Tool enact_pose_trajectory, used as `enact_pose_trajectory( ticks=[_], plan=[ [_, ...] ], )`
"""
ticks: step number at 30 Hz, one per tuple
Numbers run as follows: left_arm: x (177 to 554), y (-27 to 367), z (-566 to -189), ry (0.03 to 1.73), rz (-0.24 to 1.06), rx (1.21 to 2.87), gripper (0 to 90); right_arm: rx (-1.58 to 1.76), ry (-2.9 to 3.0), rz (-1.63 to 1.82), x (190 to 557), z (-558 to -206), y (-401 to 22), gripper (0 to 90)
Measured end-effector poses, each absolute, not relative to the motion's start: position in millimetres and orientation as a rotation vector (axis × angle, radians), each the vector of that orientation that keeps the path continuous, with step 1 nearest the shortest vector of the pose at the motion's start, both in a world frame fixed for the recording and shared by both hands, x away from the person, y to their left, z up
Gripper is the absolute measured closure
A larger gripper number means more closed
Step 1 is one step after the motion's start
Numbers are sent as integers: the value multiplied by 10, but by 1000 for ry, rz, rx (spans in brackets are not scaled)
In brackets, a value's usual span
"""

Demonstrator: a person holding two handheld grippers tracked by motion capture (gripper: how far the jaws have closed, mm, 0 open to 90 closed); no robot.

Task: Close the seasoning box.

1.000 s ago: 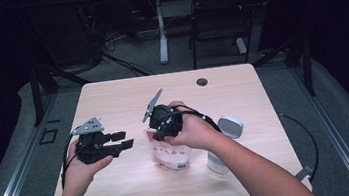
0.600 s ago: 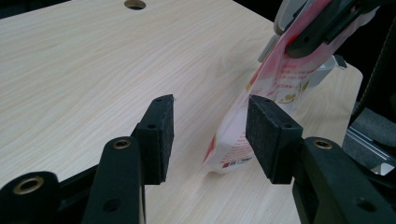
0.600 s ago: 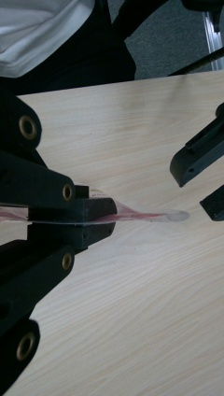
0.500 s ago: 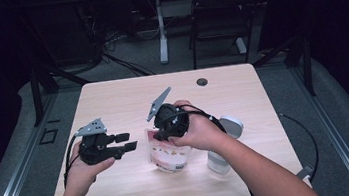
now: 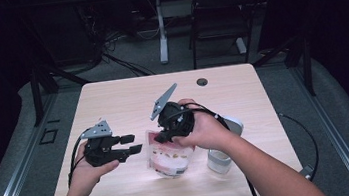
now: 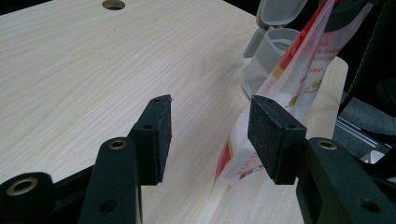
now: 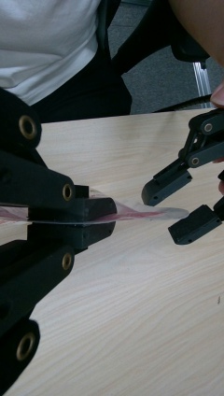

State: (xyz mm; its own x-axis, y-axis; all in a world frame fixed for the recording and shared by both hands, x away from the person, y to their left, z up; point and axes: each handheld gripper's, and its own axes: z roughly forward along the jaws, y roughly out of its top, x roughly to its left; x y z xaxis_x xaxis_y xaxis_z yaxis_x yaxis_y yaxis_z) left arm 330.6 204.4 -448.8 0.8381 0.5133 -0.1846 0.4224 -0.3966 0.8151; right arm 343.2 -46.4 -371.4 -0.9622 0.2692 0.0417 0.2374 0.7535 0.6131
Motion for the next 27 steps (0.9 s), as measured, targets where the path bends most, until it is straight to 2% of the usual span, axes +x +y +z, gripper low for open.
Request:
enact_pose_trajectory(
  ticks=[17, 27],
  plan=[
    [3299, 1909, -4569, 596, 68, 2047, 429, 372, 2868, 1007, 3391, -3561, -585, 900],
    [3292, 1833, -4626, 553, 18, 2043, 420, 350, 2861, 1002, 3366, -3513, -621, 900]
  ],
)
